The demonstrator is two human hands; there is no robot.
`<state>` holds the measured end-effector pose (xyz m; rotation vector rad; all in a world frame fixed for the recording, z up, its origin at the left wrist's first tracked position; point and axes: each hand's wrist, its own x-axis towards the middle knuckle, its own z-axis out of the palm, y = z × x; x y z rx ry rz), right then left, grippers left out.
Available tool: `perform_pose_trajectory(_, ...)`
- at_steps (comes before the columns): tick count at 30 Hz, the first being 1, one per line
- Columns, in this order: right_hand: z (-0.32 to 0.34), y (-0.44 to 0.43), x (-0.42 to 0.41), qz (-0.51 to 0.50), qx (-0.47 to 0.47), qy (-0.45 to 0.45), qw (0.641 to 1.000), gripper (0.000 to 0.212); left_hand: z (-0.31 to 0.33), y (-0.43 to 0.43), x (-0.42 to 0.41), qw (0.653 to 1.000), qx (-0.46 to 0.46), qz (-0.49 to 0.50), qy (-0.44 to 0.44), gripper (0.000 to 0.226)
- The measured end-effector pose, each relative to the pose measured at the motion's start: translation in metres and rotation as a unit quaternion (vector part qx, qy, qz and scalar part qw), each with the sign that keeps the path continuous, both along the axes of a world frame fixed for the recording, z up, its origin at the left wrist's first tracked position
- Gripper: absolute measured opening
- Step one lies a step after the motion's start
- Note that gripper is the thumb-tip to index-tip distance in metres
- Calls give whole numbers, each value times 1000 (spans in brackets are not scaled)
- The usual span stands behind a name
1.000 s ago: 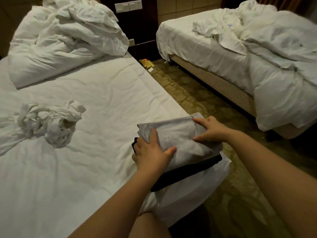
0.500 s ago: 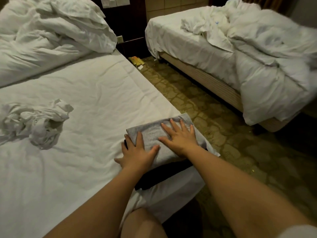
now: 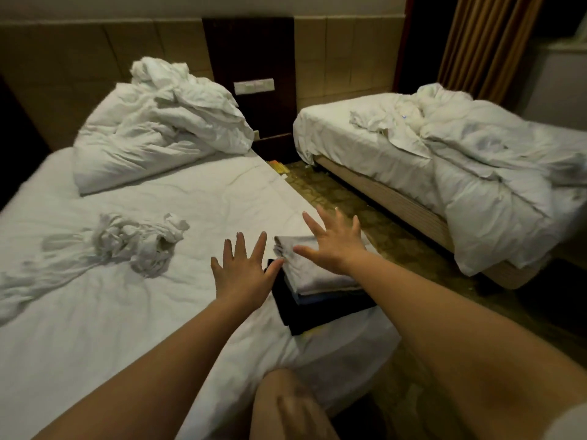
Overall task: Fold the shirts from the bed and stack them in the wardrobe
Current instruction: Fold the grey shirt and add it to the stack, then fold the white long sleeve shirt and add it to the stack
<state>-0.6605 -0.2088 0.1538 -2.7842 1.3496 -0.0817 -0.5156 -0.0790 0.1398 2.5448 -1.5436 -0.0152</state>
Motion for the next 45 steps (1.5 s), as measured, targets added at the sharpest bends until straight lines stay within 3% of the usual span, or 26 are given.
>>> perform_pose_trajectory(6, 21, 60, 48, 48, -1, -22, 999, 82, 27, 71, 40, 998, -29, 48, -30, 69)
perform_pose_trajectory(13, -2, 98, 118, 105, 18, 19, 994, 89, -7, 135, 107, 989, 20, 145, -17, 71)
perform_pose_trajectory(21, -87, 92, 224, 132, 88, 76, 984, 82, -74, 147, 208, 973, 68, 214, 43, 69)
perform_pose_trajectory(29, -158, 57, 364, 161, 160, 82, 970, 79, -145, 102, 320, 967, 110, 222, 65, 69)
perform_pose_trajectory(33, -205, 39, 427, 176, 205, -15, 963, 78, -211, 100, 346, 966, 105, 229, 56, 66)
perform_pose_trajectory(37, -228, 32, 481, 90, 177, -199, 959, 75, -234, 74, 395, 972, 30, 232, 20, 60)
perform_pose_trajectory(39, -233, 29, 499, 65, 160, -251, 952, 61, -239, 62, 419, 970, 17, 242, 3, 59)
perform_pose_trajectory(42, -242, 27, 499, 14, 186, -361, 914, 35, -247, 59, 426, 968, -1, 249, -12, 59)
perform_pose_trajectory(45, -236, 33, 486, 0, 243, -387, 889, 22, -244, 59, 421, 969, 9, 247, -16, 59)
